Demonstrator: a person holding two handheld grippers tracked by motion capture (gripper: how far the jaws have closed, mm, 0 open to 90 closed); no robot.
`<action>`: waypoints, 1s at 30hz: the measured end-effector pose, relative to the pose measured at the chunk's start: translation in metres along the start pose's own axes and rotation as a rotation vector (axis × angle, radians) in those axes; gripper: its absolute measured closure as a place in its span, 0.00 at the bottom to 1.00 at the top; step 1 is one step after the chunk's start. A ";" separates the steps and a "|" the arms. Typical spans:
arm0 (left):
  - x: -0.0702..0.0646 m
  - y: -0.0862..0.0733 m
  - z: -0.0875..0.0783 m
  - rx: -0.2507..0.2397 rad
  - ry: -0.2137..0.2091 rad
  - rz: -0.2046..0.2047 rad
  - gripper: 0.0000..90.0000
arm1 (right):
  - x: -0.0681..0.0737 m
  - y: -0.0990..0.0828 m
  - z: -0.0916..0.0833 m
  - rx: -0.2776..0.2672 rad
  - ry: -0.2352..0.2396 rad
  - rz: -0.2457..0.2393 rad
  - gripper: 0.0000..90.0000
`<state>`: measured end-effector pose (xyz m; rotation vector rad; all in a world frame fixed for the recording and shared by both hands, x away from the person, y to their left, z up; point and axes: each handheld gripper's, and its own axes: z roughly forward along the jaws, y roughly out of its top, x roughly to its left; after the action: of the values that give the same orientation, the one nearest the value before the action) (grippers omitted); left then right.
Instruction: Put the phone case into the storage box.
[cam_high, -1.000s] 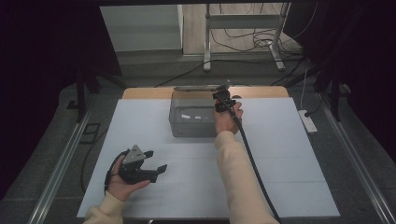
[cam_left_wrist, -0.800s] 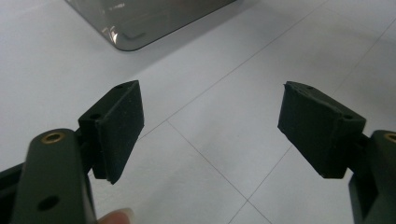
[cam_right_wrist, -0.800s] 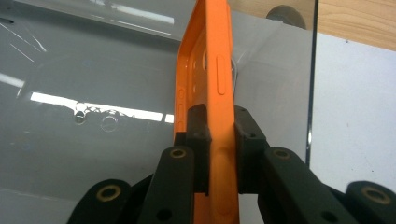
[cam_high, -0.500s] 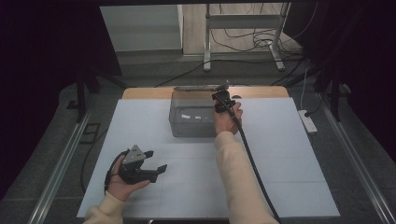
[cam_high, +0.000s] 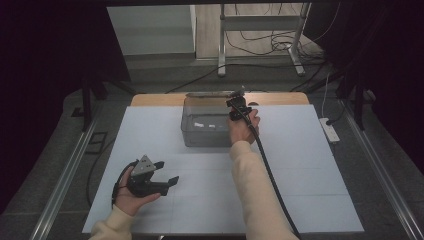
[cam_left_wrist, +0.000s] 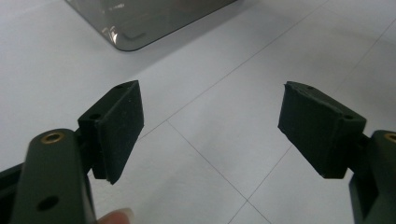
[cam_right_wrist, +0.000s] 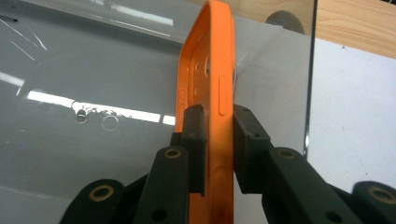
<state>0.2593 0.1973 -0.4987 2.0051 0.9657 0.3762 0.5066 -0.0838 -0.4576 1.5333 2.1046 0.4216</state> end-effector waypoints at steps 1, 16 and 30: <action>0.000 0.000 0.000 0.000 0.000 0.001 0.24 | 0.000 0.000 0.000 0.000 -0.001 0.001 0.84; 0.000 0.001 0.000 -0.001 -0.001 0.002 0.24 | -0.002 0.002 -0.009 -0.030 0.001 -0.011 0.77; -0.001 0.001 0.001 0.001 -0.003 0.004 0.24 | -0.002 0.005 -0.018 -0.071 0.032 -0.018 0.62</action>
<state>0.2596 0.1961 -0.4982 2.0078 0.9606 0.3746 0.5011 -0.0835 -0.4397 1.4763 2.1033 0.5122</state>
